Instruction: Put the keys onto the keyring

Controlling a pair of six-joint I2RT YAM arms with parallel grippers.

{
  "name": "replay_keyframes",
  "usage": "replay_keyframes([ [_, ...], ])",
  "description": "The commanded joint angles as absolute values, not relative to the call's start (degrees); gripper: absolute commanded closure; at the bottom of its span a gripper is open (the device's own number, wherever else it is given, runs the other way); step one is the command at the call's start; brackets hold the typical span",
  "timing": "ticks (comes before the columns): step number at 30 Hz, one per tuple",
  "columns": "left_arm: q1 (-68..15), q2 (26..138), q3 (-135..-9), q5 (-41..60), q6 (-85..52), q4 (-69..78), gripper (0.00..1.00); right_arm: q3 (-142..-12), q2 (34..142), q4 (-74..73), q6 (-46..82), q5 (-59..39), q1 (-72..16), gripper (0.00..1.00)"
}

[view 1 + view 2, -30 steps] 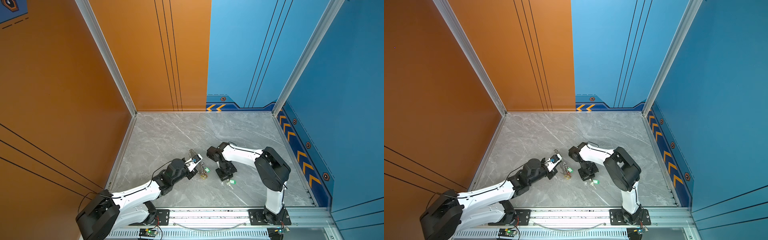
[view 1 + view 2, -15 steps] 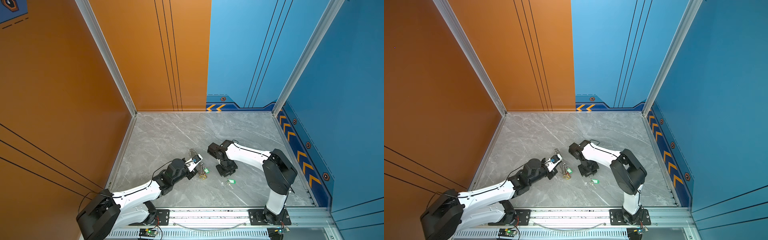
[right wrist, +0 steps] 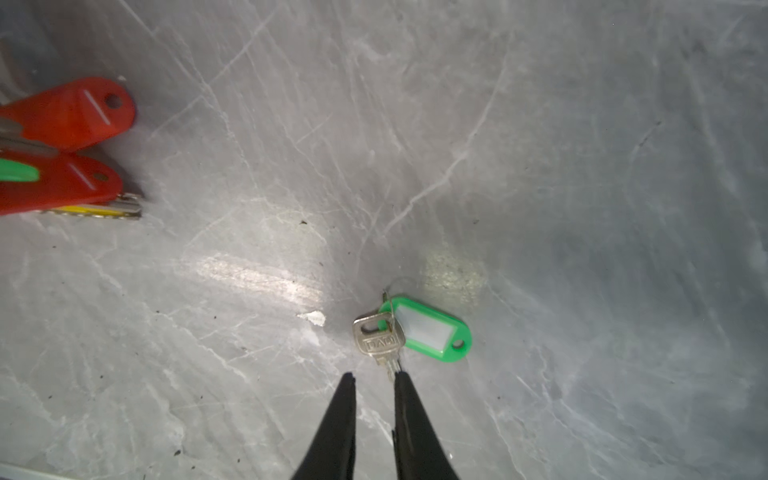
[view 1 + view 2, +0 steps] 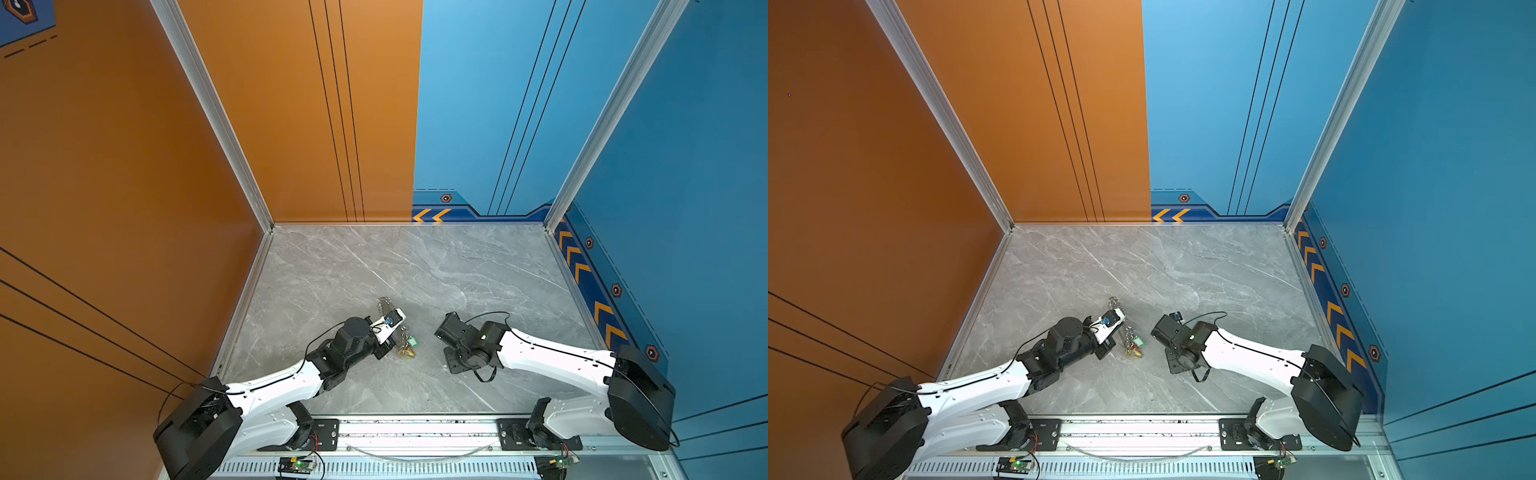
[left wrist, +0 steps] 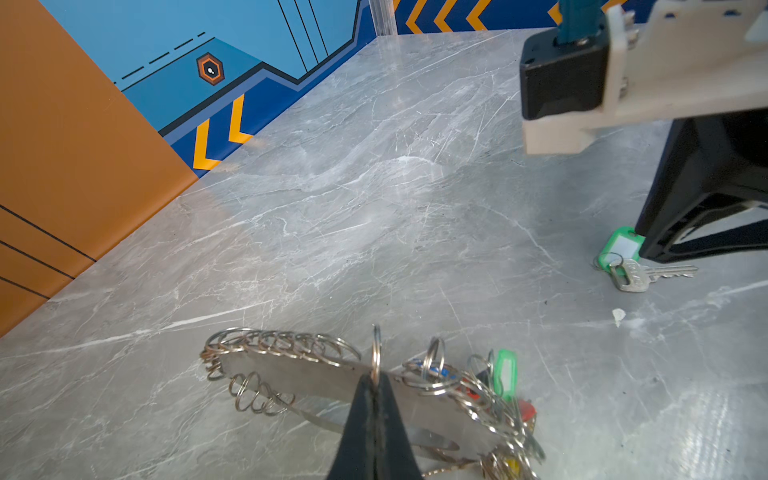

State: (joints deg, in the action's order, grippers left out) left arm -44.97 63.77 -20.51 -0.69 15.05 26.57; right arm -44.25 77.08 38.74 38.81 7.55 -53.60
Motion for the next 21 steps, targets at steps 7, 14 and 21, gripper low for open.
replay_keyframes([
  [7,-45.70,63.72,-21.53,-1.31,15.38,28.48,1.00,-37.37,73.04,29.53,44.74,11.93,-54.85,0.83],
  [14,-45.70,63.95,-21.45,-1.32,15.50,28.48,1.00,-35.83,74.32,27.51,45.00,12.39,-54.93,0.83],
  [21,-45.69,64.40,-21.69,-1.22,15.47,28.48,1.00,-35.33,75.28,26.63,44.80,12.83,-54.72,0.83],
])
